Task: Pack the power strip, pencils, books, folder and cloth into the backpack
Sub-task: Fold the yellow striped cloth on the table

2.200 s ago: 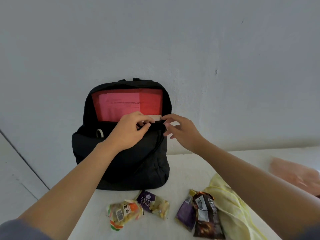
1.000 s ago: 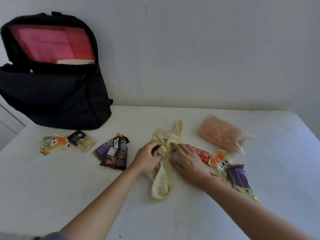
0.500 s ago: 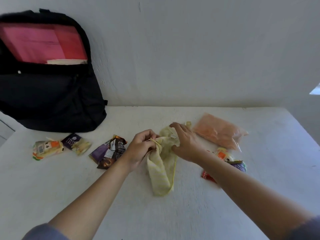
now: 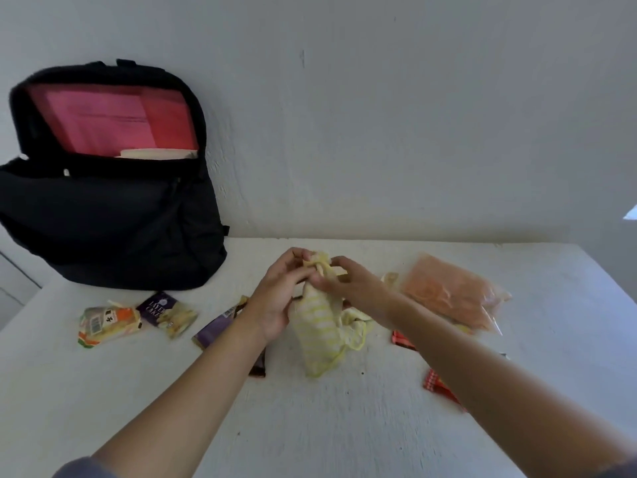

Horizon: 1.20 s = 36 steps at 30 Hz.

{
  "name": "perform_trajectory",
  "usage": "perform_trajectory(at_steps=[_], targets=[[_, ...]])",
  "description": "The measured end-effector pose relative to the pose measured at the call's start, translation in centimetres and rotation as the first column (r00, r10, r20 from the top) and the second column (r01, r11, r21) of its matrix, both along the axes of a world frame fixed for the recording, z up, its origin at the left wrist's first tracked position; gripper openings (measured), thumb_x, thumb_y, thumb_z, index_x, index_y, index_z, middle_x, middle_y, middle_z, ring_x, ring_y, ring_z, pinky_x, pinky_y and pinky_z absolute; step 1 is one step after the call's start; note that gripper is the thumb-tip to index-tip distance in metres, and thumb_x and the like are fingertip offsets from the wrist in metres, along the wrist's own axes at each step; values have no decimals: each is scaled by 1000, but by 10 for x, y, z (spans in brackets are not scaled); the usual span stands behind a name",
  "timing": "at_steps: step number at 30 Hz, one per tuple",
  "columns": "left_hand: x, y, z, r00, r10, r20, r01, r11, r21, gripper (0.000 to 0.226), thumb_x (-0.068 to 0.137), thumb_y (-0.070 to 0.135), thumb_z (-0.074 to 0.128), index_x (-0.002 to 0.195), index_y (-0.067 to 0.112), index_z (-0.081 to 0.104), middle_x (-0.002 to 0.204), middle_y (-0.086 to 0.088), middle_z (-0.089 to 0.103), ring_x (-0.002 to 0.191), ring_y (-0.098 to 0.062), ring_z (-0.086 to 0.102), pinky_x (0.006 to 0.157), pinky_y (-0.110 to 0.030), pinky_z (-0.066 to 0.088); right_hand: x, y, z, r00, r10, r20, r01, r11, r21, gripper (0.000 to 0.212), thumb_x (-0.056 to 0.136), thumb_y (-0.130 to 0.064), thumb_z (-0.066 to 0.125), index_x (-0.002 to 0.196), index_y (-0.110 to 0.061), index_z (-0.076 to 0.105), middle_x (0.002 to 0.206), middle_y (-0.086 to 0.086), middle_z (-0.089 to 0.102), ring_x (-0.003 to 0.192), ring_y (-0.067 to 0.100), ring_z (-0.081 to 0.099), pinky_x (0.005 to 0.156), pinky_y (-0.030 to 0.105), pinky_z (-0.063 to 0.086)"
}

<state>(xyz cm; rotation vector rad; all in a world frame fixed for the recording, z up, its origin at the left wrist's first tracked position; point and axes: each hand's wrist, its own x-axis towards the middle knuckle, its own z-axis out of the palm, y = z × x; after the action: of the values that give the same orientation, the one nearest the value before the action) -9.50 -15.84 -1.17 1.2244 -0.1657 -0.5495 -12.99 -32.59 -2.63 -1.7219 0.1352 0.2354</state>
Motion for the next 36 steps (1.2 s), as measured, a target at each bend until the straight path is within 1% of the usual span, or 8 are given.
perform_trajectory(at_steps=[3, 8, 11, 15, 19, 23, 28, 36], targets=[[-5, 6, -22, 1000, -30, -9, 31, 979, 204, 7, 101, 31, 61, 105, 27, 58, 108, -4, 71, 89, -17, 70, 73, -35, 56, 1, 5, -16, 994, -89, 59, 93, 994, -60, 38, 79, -39, 83, 109, -21, 68, 100, 9, 75, 91, 23, 74, 85, 43, 60], [-11, 39, -44, 965, -237, 113, 109, 753, 648, 61, 79, 57, 79, 127, 42, 45, 111, -11, 68, 97, -18, 66, 78, -24, 50, 0, 9, -22, 967, -248, 62, 250, 968, -33, 31, 82, -33, 82, 101, -15, 65, 94, 15, 71, 83, 33, 71, 77, 50, 59], [1, 63, -51, 916, -360, 174, 94, 617, 781, 18, 82, 49, 80, 96, 41, 71, 94, -8, 72, 83, -10, 64, 80, -34, 52, 2, 12, -14, 965, -255, 58, 254, 967, 24, 32, 84, -36, 80, 103, -14, 67, 94, 13, 74, 88, 31, 74, 78, 55, 60], [22, 72, -39, 946, -166, 277, -71, 729, 680, 22, 100, 24, 65, 83, 36, 73, 82, -3, 69, 76, -15, 62, 77, -40, 50, 7, 27, 7, 962, -263, 70, 251, 956, 152, 28, 93, -32, 70, 110, -10, 64, 95, 13, 75, 88, 28, 75, 79, 53, 61], [27, 56, 8, 974, -144, 175, 54, 899, 434, 30, 102, 51, 53, 115, 27, 63, 104, 1, 74, 94, -16, 71, 84, -33, 52, 15, 35, 40, 941, -288, 180, 239, 938, 251, 23, 98, -26, 63, 117, -12, 61, 103, 14, 75, 94, 31, 73, 78, 48, 61], [34, 46, 57, 920, -254, 298, 92, 880, 466, 58, 79, 41, 87, 128, 40, 55, 117, -5, 73, 106, -24, 72, 95, -39, 56, 20, 29, 88, 855, -340, 393, 288, 939, 187, 11, 96, -24, 66, 102, -15, 64, 96, 11, 73, 88, 26, 72, 78, 45, 58], [69, 46, 115, 808, -107, 580, -153, 912, 382, 27, 80, 0, 83, 103, 13, 74, 103, -16, 72, 92, -21, 68, 88, -37, 53, 16, 10, 133, 736, -388, 555, 312, 922, 231, 24, 103, -31, 54, 96, -8, 60, 77, -4, 61, 70, 9, 56, 61, 23, 46], [76, 26, 141, 761, -63, 646, -206, 920, 333, 4, 104, 12, 56, 106, 15, 57, 72, 7, 61, 63, -6, 54, 55, -16, 41, 16, -21, 139, 725, -465, 508, 371, 885, 281, 29, 107, -14, 41, 116, -31, 63, 84, -9, 66, 76, 10, 62, 66, 31, 53]])
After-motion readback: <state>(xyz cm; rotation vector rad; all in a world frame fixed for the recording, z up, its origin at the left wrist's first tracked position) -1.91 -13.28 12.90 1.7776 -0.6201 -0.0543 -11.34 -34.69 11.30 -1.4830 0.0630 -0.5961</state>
